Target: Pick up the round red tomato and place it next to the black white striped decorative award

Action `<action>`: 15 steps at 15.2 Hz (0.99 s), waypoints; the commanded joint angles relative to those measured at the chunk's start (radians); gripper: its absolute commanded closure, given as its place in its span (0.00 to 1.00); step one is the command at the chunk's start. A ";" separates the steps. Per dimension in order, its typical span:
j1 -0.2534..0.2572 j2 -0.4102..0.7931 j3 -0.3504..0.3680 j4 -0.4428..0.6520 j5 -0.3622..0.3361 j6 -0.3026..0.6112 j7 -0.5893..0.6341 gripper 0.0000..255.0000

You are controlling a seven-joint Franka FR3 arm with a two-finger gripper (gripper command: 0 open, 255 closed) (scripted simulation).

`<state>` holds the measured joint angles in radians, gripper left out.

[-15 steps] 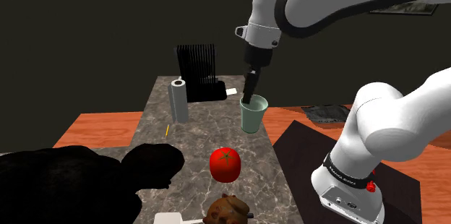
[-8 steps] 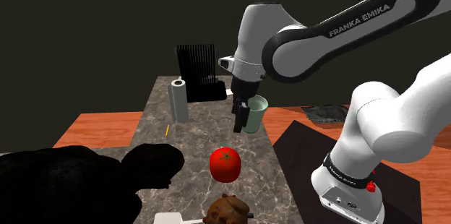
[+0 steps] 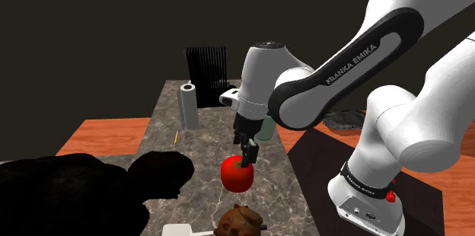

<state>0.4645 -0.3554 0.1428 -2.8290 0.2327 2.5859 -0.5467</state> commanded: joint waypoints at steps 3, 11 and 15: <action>0.008 0.072 0.003 -0.007 0.012 0.081 -0.011 0.00; 0.011 0.102 0.004 -0.008 0.018 0.112 -0.014 0.00; 0.011 0.101 0.004 -0.008 0.018 0.112 -0.014 1.00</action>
<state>0.4759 -0.2540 0.1472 -2.8373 0.2504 2.6976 -0.5612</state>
